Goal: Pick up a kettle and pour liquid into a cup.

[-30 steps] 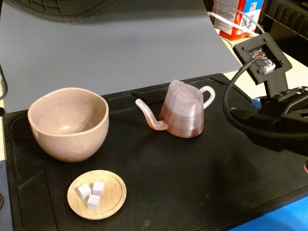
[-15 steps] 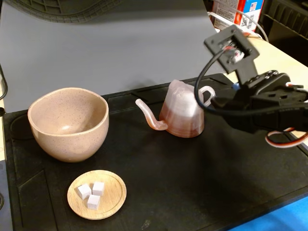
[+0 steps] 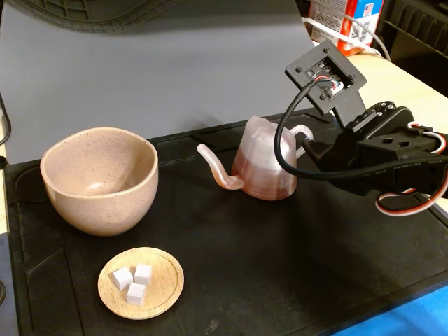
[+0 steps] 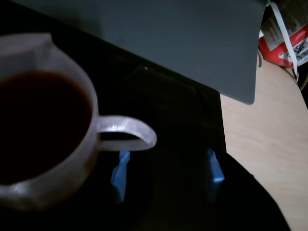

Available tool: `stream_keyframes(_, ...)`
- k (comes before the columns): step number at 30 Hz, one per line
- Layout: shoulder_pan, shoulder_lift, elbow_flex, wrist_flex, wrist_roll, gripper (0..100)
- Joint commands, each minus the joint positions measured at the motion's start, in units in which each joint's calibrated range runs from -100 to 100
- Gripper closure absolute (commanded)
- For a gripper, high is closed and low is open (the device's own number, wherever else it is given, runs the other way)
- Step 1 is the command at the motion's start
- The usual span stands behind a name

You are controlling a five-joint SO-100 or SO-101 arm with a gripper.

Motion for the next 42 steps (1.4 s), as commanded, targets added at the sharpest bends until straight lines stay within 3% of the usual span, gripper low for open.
stream_keyframes(1,-0.1,0.0,-3.7,-0.4,0.1,80)
stream_keyframes(15,-0.3,8.2,-11.6,-0.8,0.2,80)
stream_keyframes(17,-0.1,8.3,-11.8,-0.8,2.8,80)
stream_keyframes(40,0.0,8.4,-13.1,-0.6,3.0,81)
stream_keyframes(42,0.0,8.4,-13.0,-0.5,3.0,87)
